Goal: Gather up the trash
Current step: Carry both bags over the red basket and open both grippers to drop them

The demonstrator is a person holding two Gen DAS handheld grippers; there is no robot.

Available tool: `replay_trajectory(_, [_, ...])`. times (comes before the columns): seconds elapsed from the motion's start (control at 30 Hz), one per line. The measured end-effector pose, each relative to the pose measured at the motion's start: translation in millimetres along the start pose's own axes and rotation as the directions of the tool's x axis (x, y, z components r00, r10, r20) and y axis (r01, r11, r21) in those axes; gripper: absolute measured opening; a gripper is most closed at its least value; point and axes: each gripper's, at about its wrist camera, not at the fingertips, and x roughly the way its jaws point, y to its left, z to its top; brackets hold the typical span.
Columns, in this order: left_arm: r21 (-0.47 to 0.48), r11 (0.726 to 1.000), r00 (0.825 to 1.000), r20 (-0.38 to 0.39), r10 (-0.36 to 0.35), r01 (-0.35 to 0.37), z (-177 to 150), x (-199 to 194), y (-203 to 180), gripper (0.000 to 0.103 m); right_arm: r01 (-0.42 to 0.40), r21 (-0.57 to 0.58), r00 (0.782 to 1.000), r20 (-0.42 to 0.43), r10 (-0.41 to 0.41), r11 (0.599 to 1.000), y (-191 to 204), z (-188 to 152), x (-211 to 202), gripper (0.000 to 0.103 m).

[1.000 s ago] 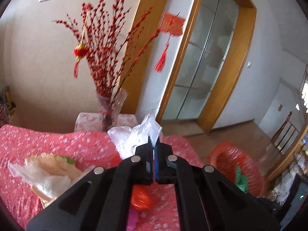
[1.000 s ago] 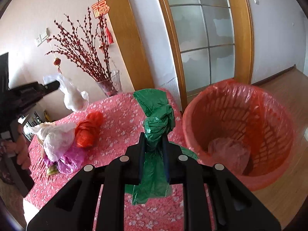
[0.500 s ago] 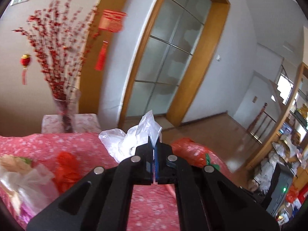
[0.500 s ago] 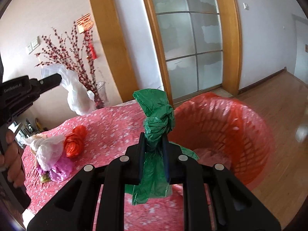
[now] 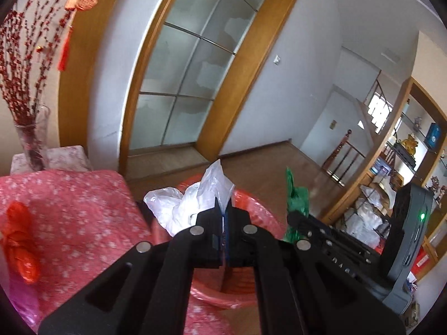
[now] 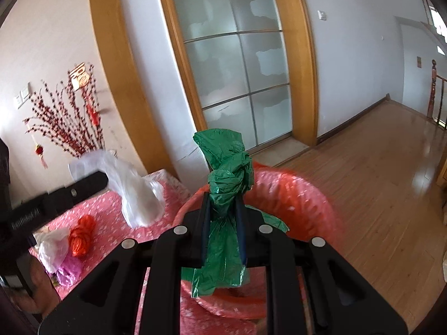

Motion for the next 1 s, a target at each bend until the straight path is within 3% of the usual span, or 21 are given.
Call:
replay_trajectory(0.4, [0.014,0.999,0.997,-0.056,-0.048,0.049,-16,38,-13,0.002,0.037,0.041,0.999,-0.01,-0.037,0.998,-27,2,12,0.017])
replay_trajectory(0.87, [-0.01,1.0,0.992,-0.126,-0.027,0.026,-32,65,1,0.004,0.05,0.062,0.998,-0.039,-0.048,0.997,-36,-1,33,0.018])
replay_trajectory(1.0, [-0.017,1.0,0.99,-0.138,-0.006,0.004,-35,69,5,0.015,0.06,0.082,0.997,-0.046,-0.057,0.995,-40,-4,36,0.031])
